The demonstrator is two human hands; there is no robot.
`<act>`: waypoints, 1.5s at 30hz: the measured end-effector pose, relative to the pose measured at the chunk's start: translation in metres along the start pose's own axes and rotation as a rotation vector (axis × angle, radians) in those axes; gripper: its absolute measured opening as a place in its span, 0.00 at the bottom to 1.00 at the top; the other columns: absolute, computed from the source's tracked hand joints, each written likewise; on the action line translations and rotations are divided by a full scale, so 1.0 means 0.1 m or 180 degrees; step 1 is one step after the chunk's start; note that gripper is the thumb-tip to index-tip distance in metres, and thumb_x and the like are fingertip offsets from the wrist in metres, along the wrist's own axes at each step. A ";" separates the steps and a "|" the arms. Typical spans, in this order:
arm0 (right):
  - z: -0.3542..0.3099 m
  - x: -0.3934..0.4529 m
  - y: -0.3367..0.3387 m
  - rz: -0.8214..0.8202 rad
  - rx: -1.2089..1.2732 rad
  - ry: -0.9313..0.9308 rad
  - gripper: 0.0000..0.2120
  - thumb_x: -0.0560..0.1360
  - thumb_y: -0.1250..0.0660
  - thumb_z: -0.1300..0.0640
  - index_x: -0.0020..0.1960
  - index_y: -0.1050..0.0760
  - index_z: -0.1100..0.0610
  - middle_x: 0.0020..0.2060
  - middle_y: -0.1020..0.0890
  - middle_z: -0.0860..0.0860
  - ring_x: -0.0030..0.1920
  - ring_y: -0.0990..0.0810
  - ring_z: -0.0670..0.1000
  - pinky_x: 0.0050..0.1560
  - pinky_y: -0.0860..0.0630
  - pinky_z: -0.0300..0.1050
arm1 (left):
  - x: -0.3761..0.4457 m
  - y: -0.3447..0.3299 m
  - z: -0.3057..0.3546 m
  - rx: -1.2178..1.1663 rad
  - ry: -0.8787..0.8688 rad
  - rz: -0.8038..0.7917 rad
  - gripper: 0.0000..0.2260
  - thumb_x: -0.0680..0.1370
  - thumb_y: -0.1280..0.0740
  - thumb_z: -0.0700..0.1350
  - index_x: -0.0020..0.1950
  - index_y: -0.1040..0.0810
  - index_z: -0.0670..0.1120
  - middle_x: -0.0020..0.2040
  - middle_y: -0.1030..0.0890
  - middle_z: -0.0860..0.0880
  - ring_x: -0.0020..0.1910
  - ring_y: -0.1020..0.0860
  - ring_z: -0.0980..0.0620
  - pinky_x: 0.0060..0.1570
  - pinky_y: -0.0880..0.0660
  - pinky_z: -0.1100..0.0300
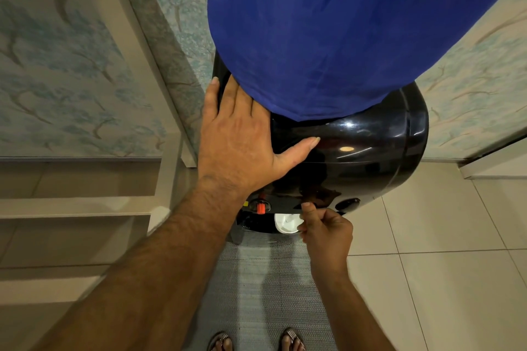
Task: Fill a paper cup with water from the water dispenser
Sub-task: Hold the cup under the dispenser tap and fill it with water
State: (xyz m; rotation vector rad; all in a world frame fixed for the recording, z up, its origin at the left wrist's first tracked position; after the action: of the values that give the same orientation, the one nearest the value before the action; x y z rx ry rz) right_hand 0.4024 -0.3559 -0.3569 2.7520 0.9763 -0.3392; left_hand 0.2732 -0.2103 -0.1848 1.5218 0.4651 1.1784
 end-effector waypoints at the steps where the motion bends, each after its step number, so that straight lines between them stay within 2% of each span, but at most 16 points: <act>1: 0.00 0.00 0.01 0.0016 -0.0008 -0.0005 0.19 0.74 0.26 0.56 0.25 0.22 0.52 0.20 0.21 0.51 0.22 0.25 0.44 0.26 0.27 0.38 | 0.00 0.00 0.00 -0.0003 0.0000 0.0001 0.47 0.74 0.45 0.78 0.77 0.34 0.41 0.77 0.30 0.39 0.78 0.35 0.40 0.81 0.45 0.41; 7: -0.01 -0.01 0.00 0.0088 -0.0005 -0.0078 0.18 0.74 0.26 0.56 0.26 0.24 0.55 0.20 0.21 0.51 0.24 0.25 0.46 0.31 0.26 0.44 | 0.00 0.00 0.00 -0.0020 -0.0003 0.0006 0.47 0.74 0.44 0.77 0.77 0.33 0.40 0.76 0.30 0.38 0.78 0.35 0.39 0.80 0.45 0.41; 9: -0.02 -0.01 0.00 0.0094 -0.0016 -0.0084 0.18 0.74 0.26 0.56 0.27 0.24 0.56 0.20 0.22 0.50 0.24 0.25 0.46 0.31 0.26 0.43 | 0.00 0.00 0.00 -0.0016 0.0004 0.0009 0.47 0.74 0.44 0.77 0.77 0.33 0.40 0.76 0.29 0.38 0.78 0.35 0.39 0.80 0.44 0.41; 13: -0.02 -0.02 -0.01 0.0072 0.0089 -0.0155 0.18 0.74 0.26 0.57 0.28 0.25 0.58 0.19 0.22 0.50 0.21 0.27 0.44 0.24 0.28 0.36 | 0.00 0.00 0.01 0.0007 -0.0001 -0.0006 0.47 0.74 0.45 0.77 0.77 0.33 0.40 0.76 0.29 0.38 0.78 0.35 0.39 0.80 0.45 0.41; 15: -0.02 -0.02 -0.01 0.0067 0.0111 -0.0182 0.17 0.74 0.26 0.57 0.28 0.25 0.59 0.19 0.23 0.49 0.21 0.28 0.44 0.24 0.28 0.37 | 0.00 0.00 0.00 0.0015 -0.0004 -0.0005 0.47 0.74 0.45 0.77 0.77 0.33 0.40 0.76 0.29 0.38 0.78 0.35 0.39 0.80 0.45 0.41; 28: -0.01 -0.02 -0.01 0.0137 0.0086 -0.0192 0.18 0.74 0.26 0.57 0.28 0.25 0.59 0.21 0.22 0.50 0.23 0.27 0.46 0.34 0.26 0.44 | 0.00 -0.01 0.00 -0.0008 0.0003 -0.0003 0.48 0.74 0.46 0.78 0.77 0.34 0.41 0.77 0.30 0.38 0.78 0.35 0.39 0.80 0.45 0.41; 32: 0.00 -0.02 -0.01 0.0131 0.0080 -0.0178 0.18 0.73 0.25 0.57 0.27 0.25 0.57 0.21 0.22 0.51 0.25 0.26 0.49 0.37 0.26 0.46 | -0.01 -0.01 0.00 -0.0010 0.0003 0.0025 0.47 0.74 0.45 0.77 0.77 0.33 0.40 0.77 0.30 0.38 0.79 0.35 0.39 0.81 0.45 0.41; 35: 0.00 -0.01 0.00 0.0137 0.0058 -0.0133 0.18 0.74 0.26 0.57 0.27 0.25 0.58 0.21 0.22 0.51 0.26 0.26 0.50 0.37 0.26 0.47 | -0.01 0.00 0.00 -0.0012 -0.0007 0.0055 0.47 0.74 0.44 0.77 0.77 0.33 0.40 0.76 0.30 0.38 0.78 0.35 0.39 0.80 0.45 0.41; 38: 0.00 -0.01 0.00 0.0144 0.0065 -0.0142 0.18 0.74 0.26 0.58 0.27 0.25 0.58 0.21 0.22 0.50 0.25 0.27 0.48 0.36 0.27 0.46 | -0.01 -0.01 0.00 0.0000 -0.0014 0.0074 0.46 0.74 0.44 0.77 0.77 0.33 0.40 0.76 0.29 0.38 0.78 0.34 0.39 0.80 0.45 0.41; 43: 0.01 -0.01 0.00 0.0165 0.0058 -0.0133 0.18 0.74 0.26 0.57 0.31 0.24 0.67 0.21 0.23 0.51 0.24 0.28 0.46 0.34 0.28 0.45 | -0.01 -0.01 0.00 0.0021 0.0008 0.0056 0.47 0.74 0.45 0.78 0.77 0.33 0.41 0.76 0.29 0.38 0.78 0.34 0.39 0.80 0.45 0.41; 45: 0.02 -0.01 0.00 0.0168 0.0074 -0.0149 0.18 0.74 0.26 0.57 0.31 0.24 0.66 0.22 0.23 0.52 0.24 0.28 0.47 0.34 0.28 0.45 | -0.01 -0.01 0.00 0.0027 0.0004 0.0054 0.47 0.74 0.45 0.78 0.77 0.33 0.41 0.76 0.29 0.38 0.78 0.34 0.39 0.80 0.44 0.41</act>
State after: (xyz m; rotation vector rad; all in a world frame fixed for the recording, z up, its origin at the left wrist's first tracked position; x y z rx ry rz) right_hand 0.4014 -0.3567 -0.3584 2.7715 0.8923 -0.4067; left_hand 0.2732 -0.2106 -0.1857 1.5350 0.4595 1.1920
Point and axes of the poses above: each hand's wrist, its own x-axis towards the middle knuckle, its own y-axis out of the back of the hand, z = x × y, the point moved 5 cm from there along x, towards the middle knuckle
